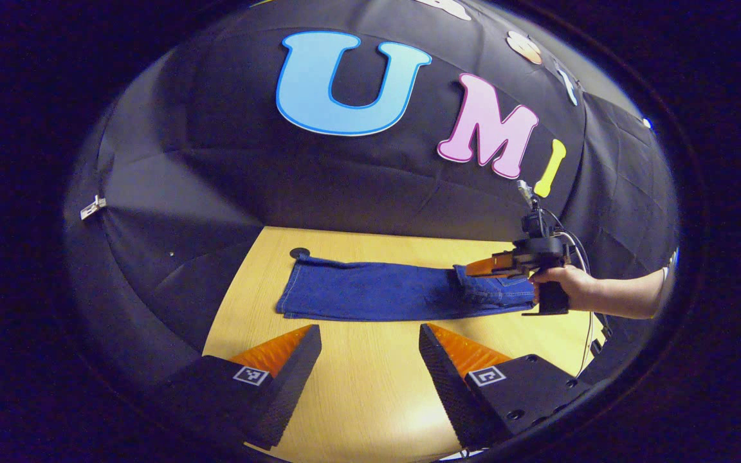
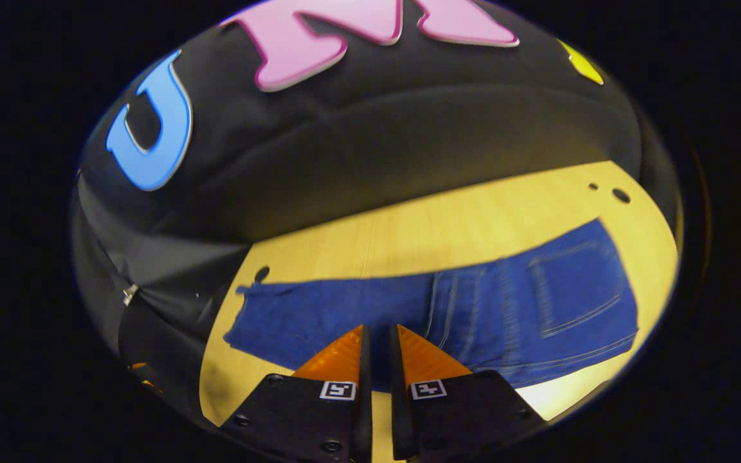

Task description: Grasp the waist and the cuffs of the jeans and fold them to make the two legs overlap; first hold the waist and fold one-third of the jeans toward the cuffs, then hold the cuffs and fold the remaining one-third in the same direction to finish folding.

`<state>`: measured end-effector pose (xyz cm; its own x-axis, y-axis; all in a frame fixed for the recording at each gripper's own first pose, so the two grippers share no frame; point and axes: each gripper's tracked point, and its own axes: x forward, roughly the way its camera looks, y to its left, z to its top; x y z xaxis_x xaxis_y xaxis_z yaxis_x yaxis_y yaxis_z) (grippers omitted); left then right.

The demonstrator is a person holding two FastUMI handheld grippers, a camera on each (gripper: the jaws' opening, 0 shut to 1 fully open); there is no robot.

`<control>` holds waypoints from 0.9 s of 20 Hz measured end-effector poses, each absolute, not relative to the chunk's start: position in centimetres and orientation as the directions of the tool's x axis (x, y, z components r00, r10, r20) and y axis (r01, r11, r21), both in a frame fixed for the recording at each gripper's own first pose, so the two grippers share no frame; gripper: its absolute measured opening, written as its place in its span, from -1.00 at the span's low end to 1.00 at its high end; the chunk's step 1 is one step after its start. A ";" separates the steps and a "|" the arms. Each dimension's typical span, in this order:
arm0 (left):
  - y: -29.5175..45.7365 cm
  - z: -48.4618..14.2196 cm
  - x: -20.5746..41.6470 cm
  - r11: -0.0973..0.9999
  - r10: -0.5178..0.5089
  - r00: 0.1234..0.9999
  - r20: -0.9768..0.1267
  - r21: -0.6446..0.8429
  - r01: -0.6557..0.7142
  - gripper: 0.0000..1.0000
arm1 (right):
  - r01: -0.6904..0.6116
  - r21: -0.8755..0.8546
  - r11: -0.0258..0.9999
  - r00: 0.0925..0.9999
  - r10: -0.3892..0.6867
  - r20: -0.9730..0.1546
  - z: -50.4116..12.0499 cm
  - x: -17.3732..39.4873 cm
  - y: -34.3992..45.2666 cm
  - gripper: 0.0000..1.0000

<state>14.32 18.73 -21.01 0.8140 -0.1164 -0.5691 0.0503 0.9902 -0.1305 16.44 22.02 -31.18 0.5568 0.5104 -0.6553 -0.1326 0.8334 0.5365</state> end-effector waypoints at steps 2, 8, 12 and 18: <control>19.3 -21.1 13.5 0.992 -0.103 0.807 -0.581 -0.121 0.039 0.93 | -0.155 0.500 0.852 0.486 0.506 -0.712 -35.8 14.2 21.3 -0.68; 18.3 -24.4 17.6 0.973 -0.164 0.765 -0.622 -0.230 0.021 0.93 | -0.325 0.510 0.797 0.565 0.596 -0.571 -29.1 14.3 19.5 -0.13; 19.7 -26.5 25.4 0.950 -0.190 0.726 -0.661 -0.310 -0.033 0.93 | -0.425 0.495 0.758 0.604 0.644 -0.468 -22.2 13.7 15.1 0.83; 26.1 -34.8 33.6 0.959 -0.068 0.442 -0.894 -0.180 -0.217 0.93 | -0.474 0.418 0.775 0.615 0.631 -0.473 -21.6 9.1 6.4 0.84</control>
